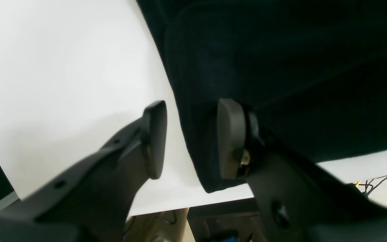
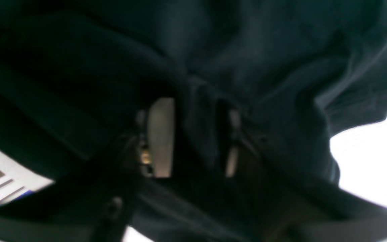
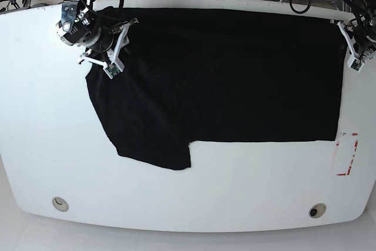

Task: Fold the T-shirt properly
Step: 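Pull the held shirt edge with the right gripper away from the left gripper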

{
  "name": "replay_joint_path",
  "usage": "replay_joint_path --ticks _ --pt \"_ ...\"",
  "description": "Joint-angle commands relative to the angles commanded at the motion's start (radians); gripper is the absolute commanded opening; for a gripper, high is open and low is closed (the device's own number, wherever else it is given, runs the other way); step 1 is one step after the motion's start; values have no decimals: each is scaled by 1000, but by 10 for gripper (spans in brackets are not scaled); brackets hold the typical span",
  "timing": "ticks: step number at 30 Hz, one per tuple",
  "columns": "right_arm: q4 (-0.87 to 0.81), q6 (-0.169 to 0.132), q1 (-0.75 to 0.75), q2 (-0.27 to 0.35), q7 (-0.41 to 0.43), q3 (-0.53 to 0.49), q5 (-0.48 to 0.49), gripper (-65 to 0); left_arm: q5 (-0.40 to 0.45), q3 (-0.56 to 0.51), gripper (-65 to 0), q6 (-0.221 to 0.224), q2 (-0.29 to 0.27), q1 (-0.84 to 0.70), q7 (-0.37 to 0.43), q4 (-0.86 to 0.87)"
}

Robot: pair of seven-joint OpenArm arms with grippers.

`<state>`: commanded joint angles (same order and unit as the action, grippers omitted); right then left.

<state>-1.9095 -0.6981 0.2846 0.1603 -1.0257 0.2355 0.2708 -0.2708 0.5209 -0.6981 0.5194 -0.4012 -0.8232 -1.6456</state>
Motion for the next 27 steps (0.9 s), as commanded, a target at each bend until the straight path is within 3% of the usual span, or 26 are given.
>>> replay_joint_path --ticks 9,16,27 --pt "46 0 -25 -12 3 0 0 -433 0 0 -417 0 2 0 0 0" --pt "49 0 -29 -12 3 0 0 -644 0 0 -417 0 2 0 0 0" --pt "-95 0 18 -12 -18 0 0 -650 0 -2 -417 0 2 2 0 0"
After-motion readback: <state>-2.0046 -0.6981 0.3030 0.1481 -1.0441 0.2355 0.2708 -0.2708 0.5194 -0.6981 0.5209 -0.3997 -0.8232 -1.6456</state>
